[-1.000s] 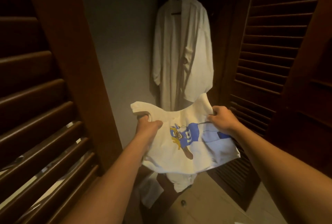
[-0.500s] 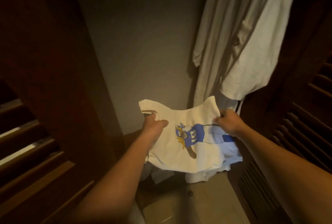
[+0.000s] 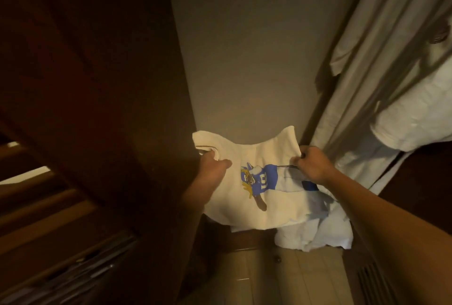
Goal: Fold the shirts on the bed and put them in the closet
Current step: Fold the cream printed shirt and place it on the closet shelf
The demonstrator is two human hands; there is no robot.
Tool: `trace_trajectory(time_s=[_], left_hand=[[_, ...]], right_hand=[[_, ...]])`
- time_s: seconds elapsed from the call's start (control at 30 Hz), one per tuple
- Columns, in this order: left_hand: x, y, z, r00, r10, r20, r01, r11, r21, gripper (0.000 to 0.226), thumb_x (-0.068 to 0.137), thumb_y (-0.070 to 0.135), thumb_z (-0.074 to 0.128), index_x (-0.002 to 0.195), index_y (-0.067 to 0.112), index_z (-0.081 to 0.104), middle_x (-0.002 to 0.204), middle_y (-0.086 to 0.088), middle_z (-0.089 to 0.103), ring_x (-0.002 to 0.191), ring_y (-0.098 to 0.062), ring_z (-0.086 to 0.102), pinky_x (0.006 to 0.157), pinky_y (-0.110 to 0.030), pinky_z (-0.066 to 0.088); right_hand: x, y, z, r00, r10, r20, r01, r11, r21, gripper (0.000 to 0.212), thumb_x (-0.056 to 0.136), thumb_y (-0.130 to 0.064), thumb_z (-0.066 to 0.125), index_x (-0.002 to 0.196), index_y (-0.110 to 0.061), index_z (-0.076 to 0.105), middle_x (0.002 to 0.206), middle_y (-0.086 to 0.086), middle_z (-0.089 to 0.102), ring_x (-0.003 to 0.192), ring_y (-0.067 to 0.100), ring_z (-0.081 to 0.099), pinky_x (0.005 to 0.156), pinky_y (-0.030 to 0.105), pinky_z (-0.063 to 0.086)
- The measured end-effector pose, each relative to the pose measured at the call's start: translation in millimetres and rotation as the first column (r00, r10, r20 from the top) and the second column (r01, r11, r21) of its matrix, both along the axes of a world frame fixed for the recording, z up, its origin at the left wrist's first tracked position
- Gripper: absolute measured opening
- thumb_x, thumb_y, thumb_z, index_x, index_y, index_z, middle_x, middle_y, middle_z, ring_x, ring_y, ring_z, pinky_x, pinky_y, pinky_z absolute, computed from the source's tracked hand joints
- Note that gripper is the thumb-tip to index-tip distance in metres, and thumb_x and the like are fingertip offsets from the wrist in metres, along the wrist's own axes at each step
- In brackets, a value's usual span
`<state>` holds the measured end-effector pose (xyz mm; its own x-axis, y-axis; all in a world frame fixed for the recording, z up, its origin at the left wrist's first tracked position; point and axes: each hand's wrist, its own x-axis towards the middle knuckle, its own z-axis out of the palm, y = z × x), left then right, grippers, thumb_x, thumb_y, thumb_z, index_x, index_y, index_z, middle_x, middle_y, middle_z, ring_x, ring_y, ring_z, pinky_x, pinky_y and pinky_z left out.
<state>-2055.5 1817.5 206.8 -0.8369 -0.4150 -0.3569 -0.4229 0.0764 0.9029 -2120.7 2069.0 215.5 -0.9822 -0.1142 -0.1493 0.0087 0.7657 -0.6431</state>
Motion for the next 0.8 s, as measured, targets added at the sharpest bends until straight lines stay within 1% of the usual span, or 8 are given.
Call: trace_trajectory(time_s=[0.13,0.23,0.27,0.37,0.4,0.47,0.63,0.8], left_hand=[[-27.7,7.6,-29.6,0.992,0.123,-0.016,-0.124,0.990,-0.065,0.052,0.087,0.008,0.075,0.135,0.001,0.058,0.132,-0.011,0.062,0.122,-0.030,0.058,0.105,-0.039,0.045],[-52.8,11.7,-68.1,0.989,0.145,0.009,-0.142,0.977,-0.162,0.068,0.086,0.021,0.080,0.144,0.003,0.049,0.147,-0.011,0.050,0.133,-0.031,0.048,0.112,-0.046,0.040],[-57.2,11.6,-80.5,0.989,0.148,0.020,-0.143,0.978,-0.151,0.070,0.086,0.024,0.079,0.145,0.004,0.047,0.147,-0.009,0.049,0.133,-0.030,0.048,0.111,-0.047,0.042],[-73.1,9.4,-120.0,0.979,0.205,0.007,-0.205,0.977,-0.062,0.073,0.079,0.024,0.085,0.141,0.004,0.052,0.137,-0.017,0.057,0.124,-0.034,0.056,0.102,-0.050,0.050],[-79.2,8.1,-132.4,0.978,0.208,0.001,-0.207,0.977,-0.045,0.068,0.077,0.020,0.085,0.136,0.000,0.056,0.132,-0.021,0.061,0.120,-0.036,0.060,0.098,-0.049,0.053],[-91.1,6.5,-154.2,0.982,0.187,-0.005,-0.187,0.981,-0.052,0.048,0.086,0.008,0.077,0.129,-0.005,0.060,0.124,-0.023,0.064,0.109,-0.036,0.063,0.085,-0.040,0.053],[-122.4,4.6,-234.4,0.983,0.177,-0.056,-0.180,0.982,-0.055,0.034,0.095,0.006,0.065,0.129,0.010,0.061,0.111,-0.004,0.064,0.081,-0.010,0.057,0.070,-0.026,0.042],[-141.7,-1.3,-334.4,0.976,0.188,-0.109,-0.192,0.981,-0.033,0.033,0.090,0.003,0.068,0.123,0.004,0.065,0.114,-0.012,0.071,0.084,-0.017,0.066,0.061,-0.023,0.047]], right_hand=[[-44.4,9.7,-29.1,0.999,0.046,0.002,-0.046,0.999,-0.018,0.015,0.094,-0.014,0.059,0.101,-0.006,0.070,0.090,0.009,0.067,0.085,0.028,0.060,0.072,0.031,0.041],[-76.0,16.6,-59.9,0.998,0.054,0.014,-0.053,0.997,-0.061,0.019,0.098,-0.015,0.057,0.111,-0.006,0.066,0.100,0.011,0.067,0.094,0.029,0.062,0.081,0.036,0.049],[-83.4,17.3,-69.8,0.999,0.051,0.016,-0.050,0.996,-0.070,0.019,0.098,-0.015,0.056,0.112,-0.007,0.065,0.102,0.011,0.066,0.095,0.029,0.062,0.082,0.037,0.049],[-108.6,21.6,-112.6,0.999,0.053,0.006,-0.052,0.995,-0.081,0.019,0.098,-0.016,0.055,0.112,-0.007,0.065,0.100,0.011,0.066,0.091,0.030,0.061,0.079,0.035,0.046],[-115.4,22.5,-128.6,0.999,0.046,0.012,-0.045,0.995,-0.084,0.018,0.098,-0.016,0.056,0.111,-0.008,0.064,0.099,0.011,0.066,0.091,0.030,0.061,0.078,0.036,0.047],[-128.0,24.7,-160.6,1.000,0.015,0.025,-0.012,0.994,-0.107,0.017,0.098,-0.017,0.056,0.110,-0.009,0.065,0.100,0.012,0.067,0.093,0.032,0.063,0.082,0.039,0.051],[-158.2,18.9,-249.5,1.000,0.004,0.003,-0.003,0.988,-0.152,0.023,0.100,-0.015,0.054,0.118,-0.006,0.065,0.103,0.011,0.066,0.095,0.031,0.062,0.083,0.038,0.050],[-171.2,12.8,-346.5,0.999,-0.004,-0.052,-0.008,0.975,-0.224,0.025,0.102,-0.021,0.051,0.123,-0.011,0.062,0.114,0.008,0.066,0.103,0.029,0.062,0.092,0.047,0.054]])
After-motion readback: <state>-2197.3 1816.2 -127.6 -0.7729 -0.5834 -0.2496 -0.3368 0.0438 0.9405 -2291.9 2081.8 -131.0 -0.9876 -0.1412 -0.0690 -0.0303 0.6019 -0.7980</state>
